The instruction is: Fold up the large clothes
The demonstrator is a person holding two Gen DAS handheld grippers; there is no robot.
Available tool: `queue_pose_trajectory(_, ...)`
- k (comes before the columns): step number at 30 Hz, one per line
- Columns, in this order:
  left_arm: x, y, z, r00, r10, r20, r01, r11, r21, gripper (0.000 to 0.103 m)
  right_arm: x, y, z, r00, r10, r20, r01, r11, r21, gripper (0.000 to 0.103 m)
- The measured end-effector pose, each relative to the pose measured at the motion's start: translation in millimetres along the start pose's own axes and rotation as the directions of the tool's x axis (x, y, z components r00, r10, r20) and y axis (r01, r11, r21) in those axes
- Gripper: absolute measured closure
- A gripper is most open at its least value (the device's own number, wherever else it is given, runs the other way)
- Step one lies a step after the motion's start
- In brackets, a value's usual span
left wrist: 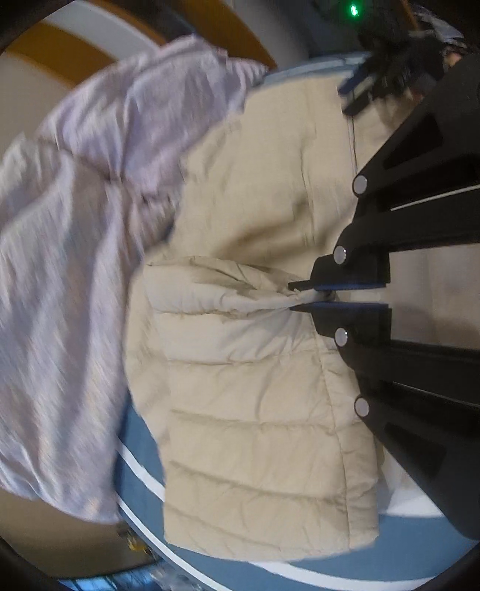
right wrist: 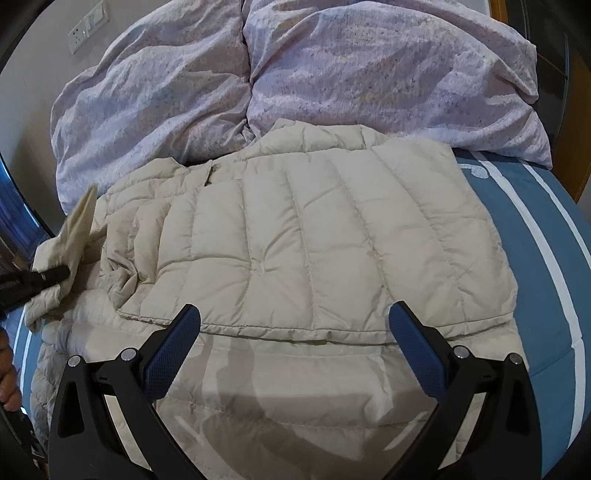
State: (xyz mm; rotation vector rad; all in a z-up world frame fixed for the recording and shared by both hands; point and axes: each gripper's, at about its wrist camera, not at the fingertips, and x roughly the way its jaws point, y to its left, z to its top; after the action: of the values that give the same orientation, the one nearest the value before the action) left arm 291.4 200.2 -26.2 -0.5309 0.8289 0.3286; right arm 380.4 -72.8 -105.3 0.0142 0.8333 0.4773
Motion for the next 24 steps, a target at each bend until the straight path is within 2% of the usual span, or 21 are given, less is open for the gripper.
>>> queue_pose_trajectory(4, -11.9, -38.6, 1.9, 0.993, -0.11, 0.036, 0.109, 0.993, 0.044, 0.098, -4.9, -6.4, 0.1, 1.0, -0.003, 0.008, 0.003, 1.0, 0.008, 0.001)
queue_pose_trajectory(10, 5.3, -93.4, -15.8, 0.973, -0.23, -0.027, 0.232, 0.968, 0.093, 0.098, -7.6, -20.5, 0.2, 1.0, -0.014, 0.012, 0.013, 0.999, 0.033, 0.001)
queue_pose_trajectory(16, 40.4, -129.3, -34.0, 0.954, -0.28, -0.111, 0.29, 0.953, 0.086, 0.098, -9.8, -30.0, -4.0, 0.999, -0.035, 0.011, 0.035, 0.999, 0.034, 0.001)
queue_pose_trajectory(19, 55.2, -135.6, -38.2, 0.949, -0.281, -0.146, 0.294, 0.953, 0.078, 0.096, -11.5, -34.9, -4.9, 0.999, -0.039, 0.008, 0.039, 0.998, 0.042, 0.001)
queue_pose_trajectory(21, 58.2, -134.9, -39.7, 0.947, -0.28, -0.154, 0.293, 0.953, 0.07, 0.093, -15.5, -37.0, -4.8, 0.999, -0.041, 0.018, 0.04, 0.998, 0.042, 0.001)
queue_pose_trajectory(23, 52.6, -128.4, -39.4, 0.95, -0.279, -0.142, 0.291, 0.954, 0.072, 0.082, -19.3, -37.1, -4.0, 0.999, -0.037, 0.031, 0.036, 0.999, 0.041, 0.001)
queue_pose_trajectory(24, 49.1, -126.4, -38.4, 0.951, -0.278, -0.134, 0.29, 0.954, 0.074, 0.072, -21.2, -36.5, -3.8, 0.999, -0.032, 0.036, 0.03, 0.999, 0.041, 0.001)
